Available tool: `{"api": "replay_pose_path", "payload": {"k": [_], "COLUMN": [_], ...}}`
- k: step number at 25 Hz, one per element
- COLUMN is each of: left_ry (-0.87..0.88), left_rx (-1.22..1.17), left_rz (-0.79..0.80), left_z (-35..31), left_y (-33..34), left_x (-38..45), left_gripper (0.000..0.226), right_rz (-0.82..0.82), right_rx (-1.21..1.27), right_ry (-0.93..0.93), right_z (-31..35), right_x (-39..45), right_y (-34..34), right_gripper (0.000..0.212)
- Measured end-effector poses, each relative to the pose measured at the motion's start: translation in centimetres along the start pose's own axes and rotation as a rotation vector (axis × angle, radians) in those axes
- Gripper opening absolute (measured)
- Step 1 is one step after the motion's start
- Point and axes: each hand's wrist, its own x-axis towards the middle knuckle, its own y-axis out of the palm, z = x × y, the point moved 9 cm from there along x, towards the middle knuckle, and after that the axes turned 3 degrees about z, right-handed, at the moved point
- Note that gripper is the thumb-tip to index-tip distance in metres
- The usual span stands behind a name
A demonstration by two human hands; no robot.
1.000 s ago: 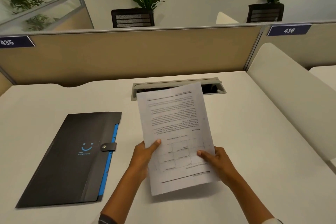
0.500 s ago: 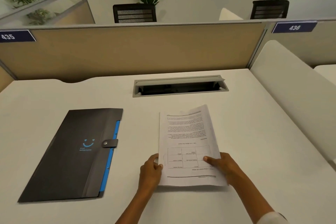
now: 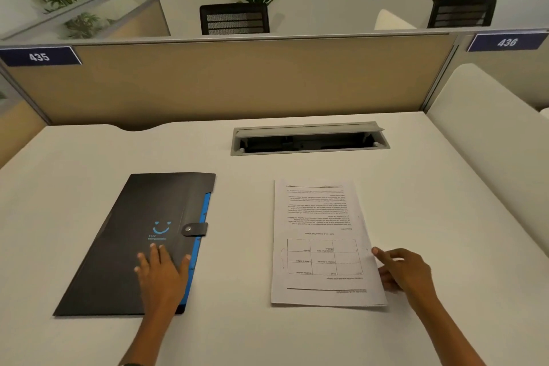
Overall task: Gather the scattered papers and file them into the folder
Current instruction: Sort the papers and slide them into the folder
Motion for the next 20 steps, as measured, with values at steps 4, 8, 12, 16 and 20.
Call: {"api": "replay_pose_path", "payload": {"k": [4,8,12,16,20], "left_ry": [0.079,0.142,0.238,0.295,0.300], "left_rx": [-0.059,-0.002,0.104,0.130,0.140], "left_rz": [0.025,0.114,0.233,0.253,0.228], "left_z": [-1.6,-4.6,-7.3,-7.6,-7.4], "left_y": [1.5,3.0,4.6,5.6,5.7], "left_x": [-1.9,-3.2,-4.4,-6.0,-6.1], "left_gripper": [0.066,0.067,0.064,0.070,0.071], "right_rz": [-0.318,-0.164,0.102,0.271,0.454], "right_rx": [-0.268,-0.230,-0.220,-0.322,-0.612], "right_ry": [-0.199,-0.496,-0.653,-0.702,-0.681], "right_z": [3.4,8.9,11.8,13.0,11.9], "right_x": [-2.0,-5.8,-8.3,-9.5,-9.8], "right_y": [-1.4,6.3,15.0,21.3,26.7], "right_gripper": [0.038,0.037,0.031,0.030,0.052]}}
